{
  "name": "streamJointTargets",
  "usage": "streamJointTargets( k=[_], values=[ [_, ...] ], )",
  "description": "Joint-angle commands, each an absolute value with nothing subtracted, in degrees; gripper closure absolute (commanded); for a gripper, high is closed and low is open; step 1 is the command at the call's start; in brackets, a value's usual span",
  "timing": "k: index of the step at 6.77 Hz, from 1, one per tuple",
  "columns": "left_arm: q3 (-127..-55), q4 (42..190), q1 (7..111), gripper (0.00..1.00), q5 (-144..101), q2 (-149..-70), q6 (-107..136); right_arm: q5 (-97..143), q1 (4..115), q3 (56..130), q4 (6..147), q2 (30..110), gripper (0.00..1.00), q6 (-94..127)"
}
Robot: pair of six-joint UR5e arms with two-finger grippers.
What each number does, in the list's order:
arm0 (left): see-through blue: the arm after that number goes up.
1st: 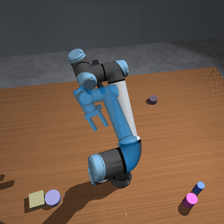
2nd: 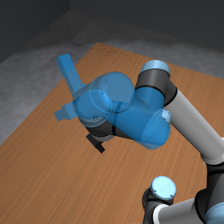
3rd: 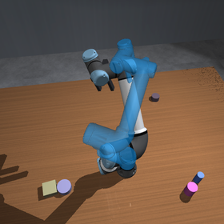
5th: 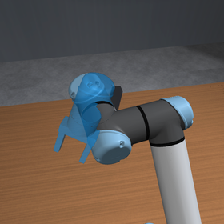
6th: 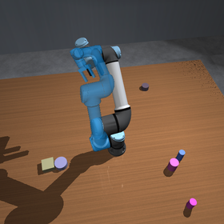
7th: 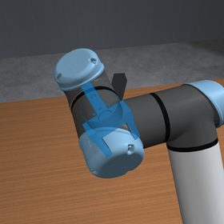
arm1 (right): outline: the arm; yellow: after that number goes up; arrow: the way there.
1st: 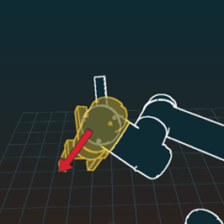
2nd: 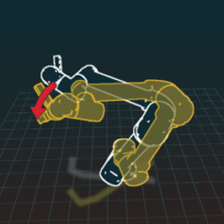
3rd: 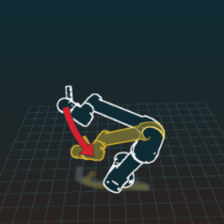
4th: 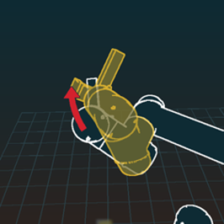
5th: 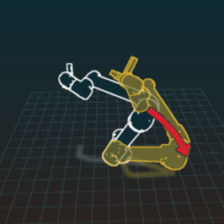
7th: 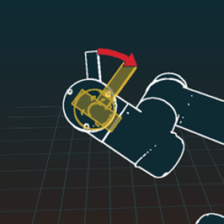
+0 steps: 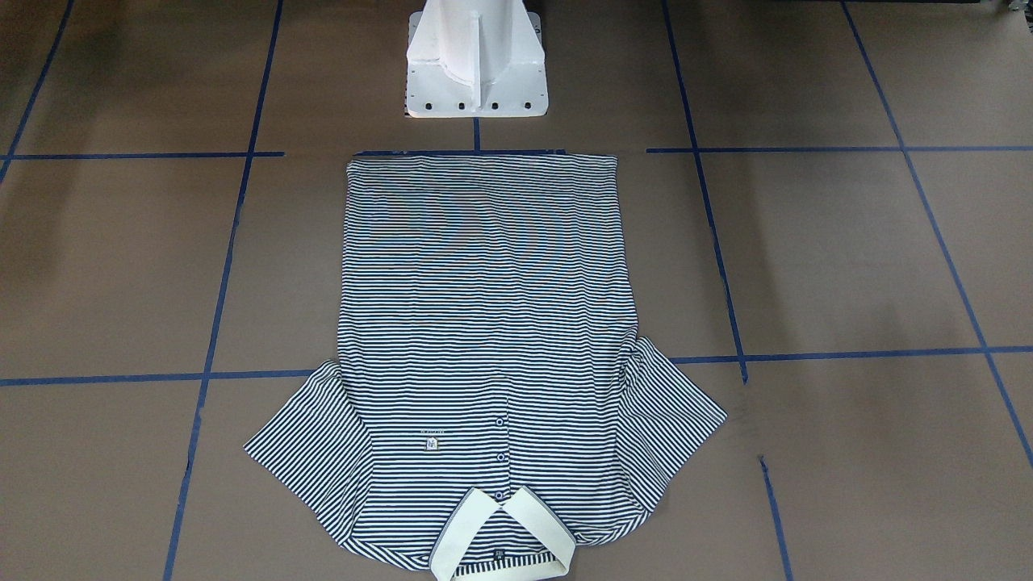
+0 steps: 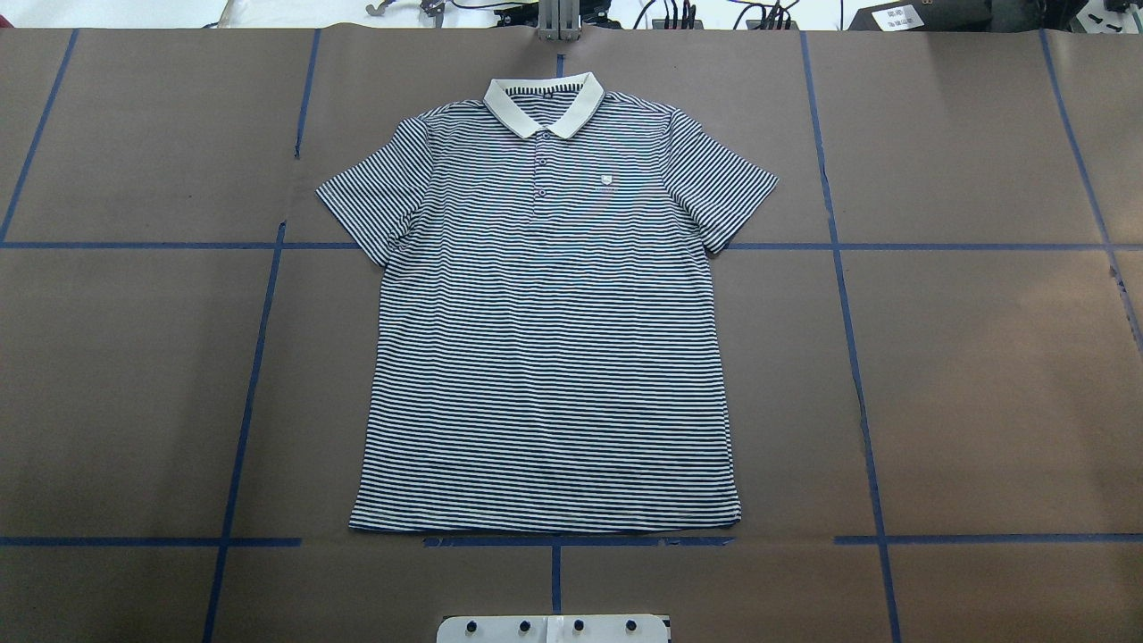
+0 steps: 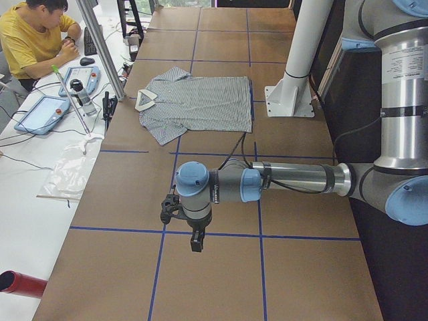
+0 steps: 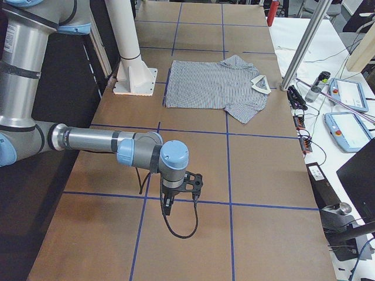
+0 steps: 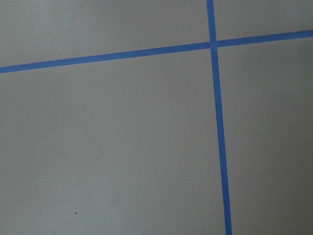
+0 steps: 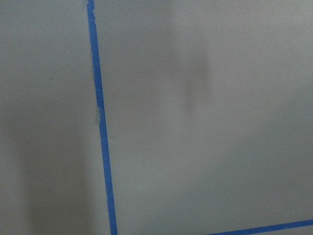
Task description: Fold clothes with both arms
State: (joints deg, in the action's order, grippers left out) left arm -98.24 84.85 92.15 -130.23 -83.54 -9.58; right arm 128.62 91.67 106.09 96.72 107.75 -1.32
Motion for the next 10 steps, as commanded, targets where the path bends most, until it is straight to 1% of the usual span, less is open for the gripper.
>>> streamJointTargets(
  k=[1,3,4,5,6,7,8,9,10],
  values=[
    [-98.7,84.8,91.4,0.0,-129.6,-83.8,-9.5,128.7,91.7,106.1,96.7,107.7,0.0,-1.2],
    [-100.5,85.3,91.3,0.0,-129.4,-84.1,-9.7,128.8,91.6,107.1,96.6,107.4,0.0,-1.4],
    [-100.7,90.7,91.3,0.0,-129.4,-84.5,-9.6,128.7,91.5,107.4,96.6,105.8,0.0,-1.5],
    [-100.6,97.7,91.3,0.0,-130.6,-84.5,-9.3,128.8,91.3,107.6,94.8,101.3,0.0,-0.7],
    [-100.0,108.1,91.2,0.0,-130.1,-85.9,-9.3,128.7,91.2,107.5,91.6,98.7,0.0,-0.8],
    [-98.7,119.9,91.2,0.0,-130.1,-88.7,-9.2,128.1,91.2,103.8,83.8,93.7,0.0,-0.5],
    [-95.1,130.2,90.5,0.0,-130.3,-91.2,-9.1,129.2,91.2,99.8,81.8,92.0,0.0,-0.6],
    [-90.6,132.0,89.0,0.0,-130.6,-95.4,-6.4,132.9,91.1,96.6,77.6,91.0,0.0,-0.1],
    [-89.4,131.9,87.1,0.0,-130.6,-98.1,-1.8,139.5,91.1,92.5,72.6,88.0,0.0,0.2]
  ],
)
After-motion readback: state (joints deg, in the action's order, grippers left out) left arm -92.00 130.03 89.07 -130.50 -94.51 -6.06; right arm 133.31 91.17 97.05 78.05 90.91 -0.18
